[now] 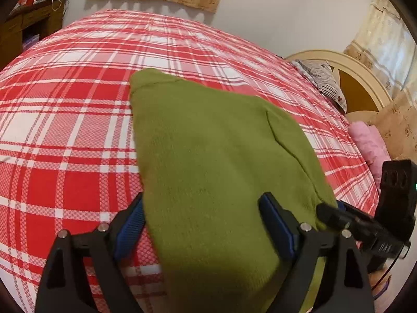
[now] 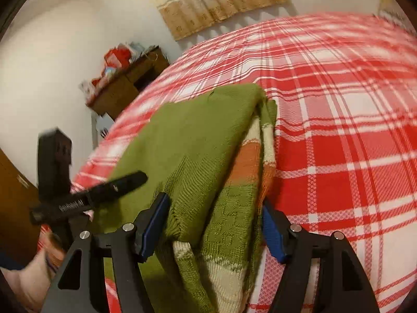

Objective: Fold small clothes
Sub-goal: 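Grasp the striped sleeve side with the right tool while the left tool grasps the green body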

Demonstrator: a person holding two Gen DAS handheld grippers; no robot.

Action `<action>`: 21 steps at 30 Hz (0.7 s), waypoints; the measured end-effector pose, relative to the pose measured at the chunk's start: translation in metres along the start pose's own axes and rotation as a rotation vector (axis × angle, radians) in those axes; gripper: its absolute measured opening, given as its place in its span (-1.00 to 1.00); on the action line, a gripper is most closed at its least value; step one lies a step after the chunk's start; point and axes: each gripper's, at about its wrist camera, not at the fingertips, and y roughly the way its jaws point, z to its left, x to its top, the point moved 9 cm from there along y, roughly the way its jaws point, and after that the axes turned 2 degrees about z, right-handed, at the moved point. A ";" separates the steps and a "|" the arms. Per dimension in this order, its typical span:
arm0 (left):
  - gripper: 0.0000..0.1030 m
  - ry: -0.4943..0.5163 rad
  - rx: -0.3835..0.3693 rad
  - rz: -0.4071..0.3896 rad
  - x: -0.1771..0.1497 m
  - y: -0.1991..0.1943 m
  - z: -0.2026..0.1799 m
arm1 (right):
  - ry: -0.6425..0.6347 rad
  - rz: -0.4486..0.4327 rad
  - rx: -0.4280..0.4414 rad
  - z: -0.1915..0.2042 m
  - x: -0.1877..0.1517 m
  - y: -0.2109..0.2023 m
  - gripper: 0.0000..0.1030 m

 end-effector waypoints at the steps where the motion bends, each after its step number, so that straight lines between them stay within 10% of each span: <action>1: 0.75 0.001 0.004 0.000 0.000 0.000 -0.001 | 0.003 -0.003 -0.004 -0.001 0.001 0.001 0.33; 8: 0.50 0.034 0.034 -0.023 0.001 -0.002 -0.004 | -0.026 0.004 -0.088 -0.002 -0.001 0.005 0.30; 13: 0.04 0.046 0.086 -0.009 0.004 -0.015 -0.009 | -0.011 0.043 -0.105 0.011 -0.003 -0.001 -0.14; 21: -0.19 0.093 0.118 0.091 -0.018 -0.047 -0.015 | 0.210 0.068 0.109 0.029 -0.032 -0.031 -0.26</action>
